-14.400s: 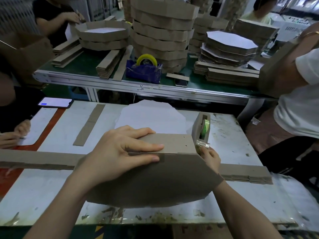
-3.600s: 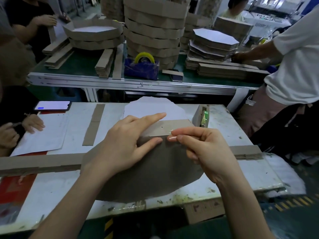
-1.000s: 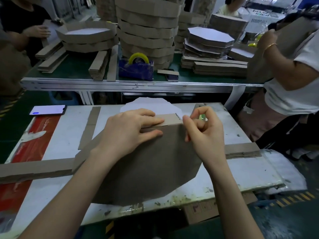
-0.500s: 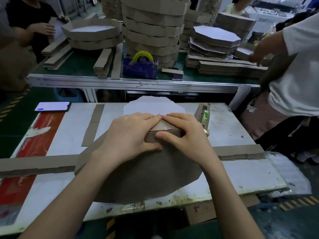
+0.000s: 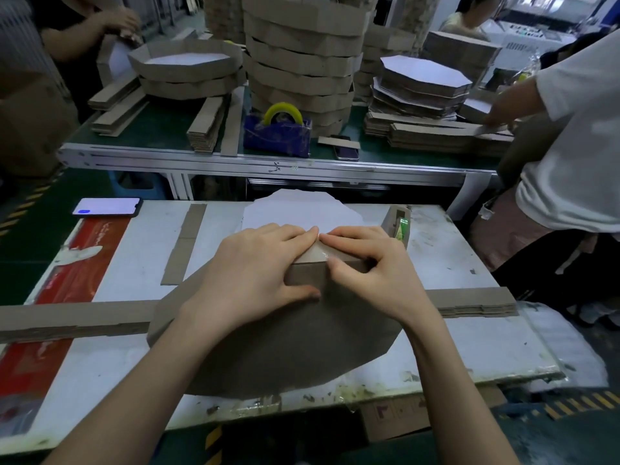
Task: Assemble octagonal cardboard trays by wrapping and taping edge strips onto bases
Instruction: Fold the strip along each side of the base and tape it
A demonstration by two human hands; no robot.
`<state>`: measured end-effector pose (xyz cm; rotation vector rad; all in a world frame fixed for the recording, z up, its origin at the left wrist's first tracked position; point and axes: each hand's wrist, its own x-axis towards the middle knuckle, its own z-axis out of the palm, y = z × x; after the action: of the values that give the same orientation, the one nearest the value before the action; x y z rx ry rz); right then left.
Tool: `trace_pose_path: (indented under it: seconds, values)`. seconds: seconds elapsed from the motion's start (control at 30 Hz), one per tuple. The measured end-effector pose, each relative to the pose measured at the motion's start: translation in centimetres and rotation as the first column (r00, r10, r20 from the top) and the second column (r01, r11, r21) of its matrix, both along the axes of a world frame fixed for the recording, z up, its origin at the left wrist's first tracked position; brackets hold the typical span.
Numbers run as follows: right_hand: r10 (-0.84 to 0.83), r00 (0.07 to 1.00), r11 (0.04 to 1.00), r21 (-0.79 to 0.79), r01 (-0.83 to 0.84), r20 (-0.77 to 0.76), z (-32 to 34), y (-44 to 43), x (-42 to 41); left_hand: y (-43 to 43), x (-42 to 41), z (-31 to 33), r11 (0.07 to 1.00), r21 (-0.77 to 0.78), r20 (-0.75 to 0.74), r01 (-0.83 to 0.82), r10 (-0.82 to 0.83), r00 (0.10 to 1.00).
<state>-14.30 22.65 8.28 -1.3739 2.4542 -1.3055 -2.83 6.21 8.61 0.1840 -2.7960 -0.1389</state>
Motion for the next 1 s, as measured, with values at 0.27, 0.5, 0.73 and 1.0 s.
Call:
trace_pose_path:
  seconds: [0.27, 0.5, 0.73, 1.0]
  values:
    - [0.077, 0.992, 0.996, -0.047, -0.073, 0.095, -0.2, 0.4, -1.5, -0.4, 0.9, 0.5, 0.999, 0.007, -0.031, 0.031, -0.031, 0.999]
    - [0.037, 0.951, 0.985, 0.148, -0.086, 0.308, 0.2, 0.4, -1.9, -2.3, 2.9, 1.9, 0.991, 0.130, 0.105, 0.022, -0.036, 0.994]
    - [0.109, 0.965, 0.990, 0.057, -0.127, 0.239, 0.9, -1.3, -1.2, 0.2, 0.4, 2.5, 0.995, 0.099, 0.168, -0.026, 0.009, 0.986]
    - [0.009, 0.943, 0.999, 0.033, -0.022, 0.334, 0.0, -0.7, -3.7, -1.4, 0.9, 1.8, 0.991, 0.137, 0.166, -0.014, -0.009, 0.986]
